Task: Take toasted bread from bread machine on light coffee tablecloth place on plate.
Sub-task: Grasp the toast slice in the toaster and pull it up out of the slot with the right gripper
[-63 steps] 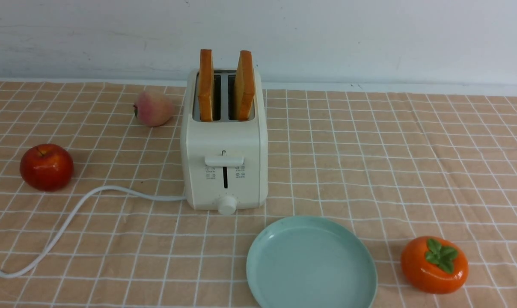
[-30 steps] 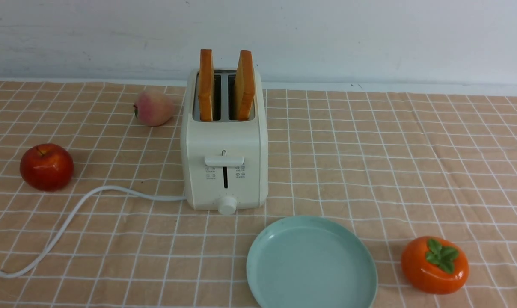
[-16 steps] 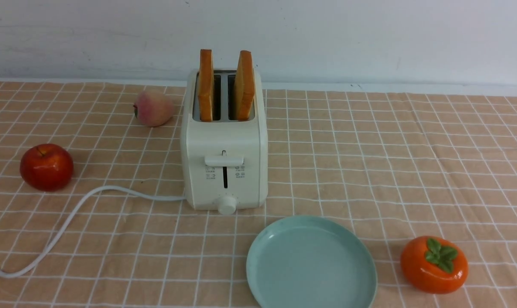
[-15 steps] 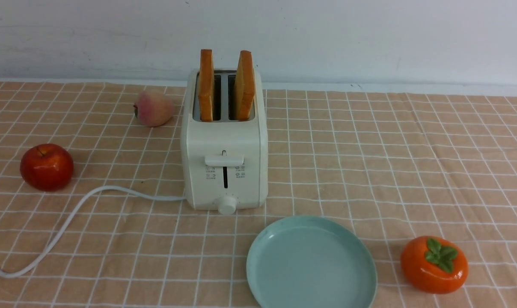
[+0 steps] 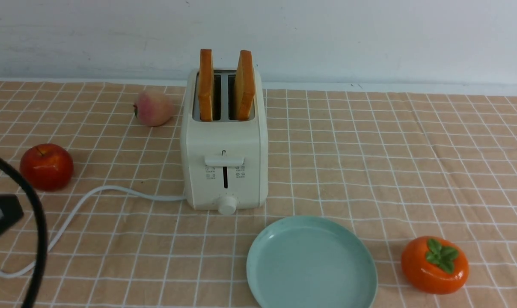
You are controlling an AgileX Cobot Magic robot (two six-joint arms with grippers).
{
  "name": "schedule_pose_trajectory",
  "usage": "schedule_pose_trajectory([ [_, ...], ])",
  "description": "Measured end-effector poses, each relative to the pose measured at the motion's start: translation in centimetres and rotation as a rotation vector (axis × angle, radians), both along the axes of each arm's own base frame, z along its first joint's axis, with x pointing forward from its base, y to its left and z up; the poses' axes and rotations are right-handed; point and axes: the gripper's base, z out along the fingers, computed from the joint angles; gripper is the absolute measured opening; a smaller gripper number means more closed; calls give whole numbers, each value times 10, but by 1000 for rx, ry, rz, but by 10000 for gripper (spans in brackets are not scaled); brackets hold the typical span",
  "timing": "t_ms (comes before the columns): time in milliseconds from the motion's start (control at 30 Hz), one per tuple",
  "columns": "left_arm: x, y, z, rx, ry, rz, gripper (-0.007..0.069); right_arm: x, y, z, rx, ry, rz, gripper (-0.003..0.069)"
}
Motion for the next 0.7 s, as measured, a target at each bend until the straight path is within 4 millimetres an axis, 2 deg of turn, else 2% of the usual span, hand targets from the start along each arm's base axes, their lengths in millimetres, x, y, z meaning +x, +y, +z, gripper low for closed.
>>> schedule_pose_trajectory([
  [33,0,0,-1,2,10,-1,242,2,1,-2,21,17,9,240],
  [67,-2,-1,-7,11,87,-9,242,19,6,-18,42,103,75,240],
  [133,-5,-1,-12,23,160,-17,242,39,20,-33,57,186,218,240],
  [167,-6,0,-13,25,171,-18,242,43,22,-38,48,205,246,240],
  [233,-9,0,-16,44,213,-32,242,69,48,-45,33,244,456,240],
  [400,-10,-1,-17,42,229,-40,242,111,114,-30,-71,205,712,242],
  [433,-10,-2,-17,34,235,-43,242,118,134,-20,-105,187,744,244],
  [467,-11,-2,-17,26,240,-46,242,125,144,-22,-134,202,749,247],
  [567,-14,-5,-19,-7,290,-62,242,145,196,-9,-267,182,745,260],
  [600,-15,-5,-19,-10,294,-63,242,149,199,-13,-280,197,730,262],
  [633,-16,-6,-20,-15,307,-67,242,151,209,-8,-295,180,720,265],
  [700,-18,-7,-21,-32,340,-77,242,166,234,-10,-324,182,640,281],
])
